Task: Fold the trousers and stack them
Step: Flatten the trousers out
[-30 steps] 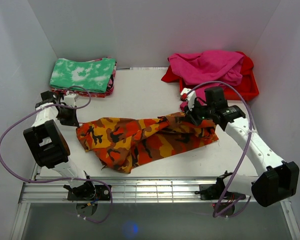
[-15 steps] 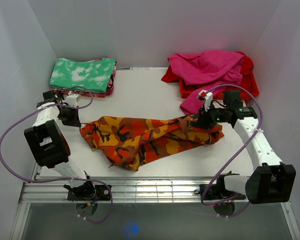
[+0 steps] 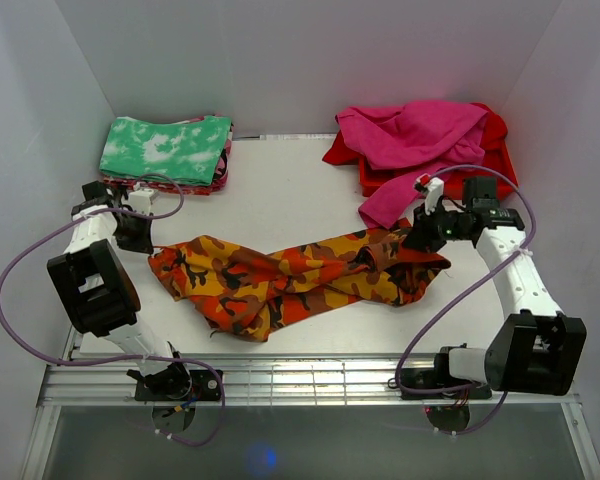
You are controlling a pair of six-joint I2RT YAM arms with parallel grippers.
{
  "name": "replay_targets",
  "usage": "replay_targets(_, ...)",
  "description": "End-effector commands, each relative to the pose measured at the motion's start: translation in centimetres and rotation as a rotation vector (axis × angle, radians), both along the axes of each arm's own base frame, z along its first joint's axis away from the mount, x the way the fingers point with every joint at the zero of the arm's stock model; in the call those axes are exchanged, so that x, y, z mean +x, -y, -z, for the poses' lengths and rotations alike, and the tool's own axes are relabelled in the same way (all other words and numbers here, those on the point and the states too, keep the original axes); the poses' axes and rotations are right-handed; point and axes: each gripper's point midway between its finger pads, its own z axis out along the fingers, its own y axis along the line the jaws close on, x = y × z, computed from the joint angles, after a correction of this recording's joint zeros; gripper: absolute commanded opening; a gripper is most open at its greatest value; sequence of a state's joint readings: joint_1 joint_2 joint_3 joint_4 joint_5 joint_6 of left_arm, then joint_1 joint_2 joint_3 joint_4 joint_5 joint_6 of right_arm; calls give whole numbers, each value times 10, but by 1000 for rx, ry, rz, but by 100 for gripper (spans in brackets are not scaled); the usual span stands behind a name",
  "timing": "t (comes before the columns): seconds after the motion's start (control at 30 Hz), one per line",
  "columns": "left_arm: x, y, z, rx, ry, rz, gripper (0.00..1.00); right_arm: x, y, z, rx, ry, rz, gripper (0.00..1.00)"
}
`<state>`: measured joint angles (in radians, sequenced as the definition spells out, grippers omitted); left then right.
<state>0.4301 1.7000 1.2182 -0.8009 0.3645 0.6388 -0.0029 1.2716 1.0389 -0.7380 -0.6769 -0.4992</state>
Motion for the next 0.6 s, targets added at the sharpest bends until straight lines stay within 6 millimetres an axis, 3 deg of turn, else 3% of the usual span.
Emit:
replay_targets(0.0,13,-17,-21,66,72,-1,0,33,35,-29,46,66,161,8)
replay_targets(0.23,39,-14,-79,31,207,24,0,68,122,-80,103,216,436,8)
replay_targets(0.37,52,-17,-110,37,281,12,0,74,153,-106,146,288,498,8)
replay_targets(0.57,81,-31,-156,73,420,-64,0,90,196,-125,143,415,597,8)
